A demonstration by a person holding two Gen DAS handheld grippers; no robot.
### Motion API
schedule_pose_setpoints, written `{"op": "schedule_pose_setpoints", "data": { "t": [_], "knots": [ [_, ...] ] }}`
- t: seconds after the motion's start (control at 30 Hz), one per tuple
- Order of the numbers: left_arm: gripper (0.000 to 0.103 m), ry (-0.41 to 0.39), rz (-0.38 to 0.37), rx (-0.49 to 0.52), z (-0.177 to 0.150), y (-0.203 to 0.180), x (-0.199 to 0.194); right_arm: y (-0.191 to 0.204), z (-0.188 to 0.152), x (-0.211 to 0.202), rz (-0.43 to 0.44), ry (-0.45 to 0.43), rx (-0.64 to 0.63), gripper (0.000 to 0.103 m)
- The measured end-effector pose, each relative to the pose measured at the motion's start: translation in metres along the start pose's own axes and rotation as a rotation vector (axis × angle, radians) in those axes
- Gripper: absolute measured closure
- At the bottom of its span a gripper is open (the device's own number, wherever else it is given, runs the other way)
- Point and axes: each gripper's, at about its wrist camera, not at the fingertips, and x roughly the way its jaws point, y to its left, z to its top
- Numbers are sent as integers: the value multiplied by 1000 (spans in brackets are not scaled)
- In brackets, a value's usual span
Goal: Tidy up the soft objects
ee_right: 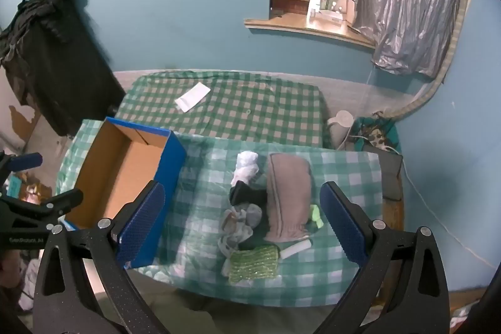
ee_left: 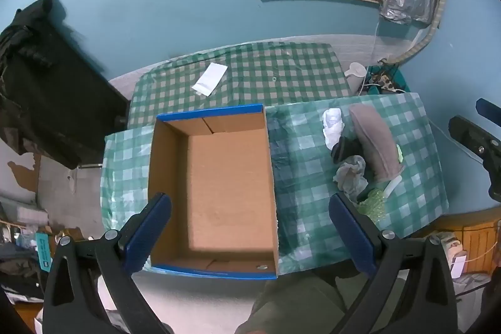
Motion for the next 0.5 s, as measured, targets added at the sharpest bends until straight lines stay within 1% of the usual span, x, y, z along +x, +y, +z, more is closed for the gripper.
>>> {"op": "schedule_pose_setpoints", "data": {
  "t": [0.13, 0.17, 0.23, 0.5],
  "knots": [
    [2, -8, 6, -1, 0, 2, -3, -1, 0, 2, 1, 10, 1, 5],
    [2, 6, 17, 11, 0, -3, 0, -1, 0, 2, 3, 10, 0, 5],
    [2, 11, 6, 8, 0, -5, 0, -2, 0, 3, 4, 8, -3, 5],
    [2, 15, -4, -8, 8, -6, -1, -4, 2, 0, 5, 16, -3, 5]
  ]
}}
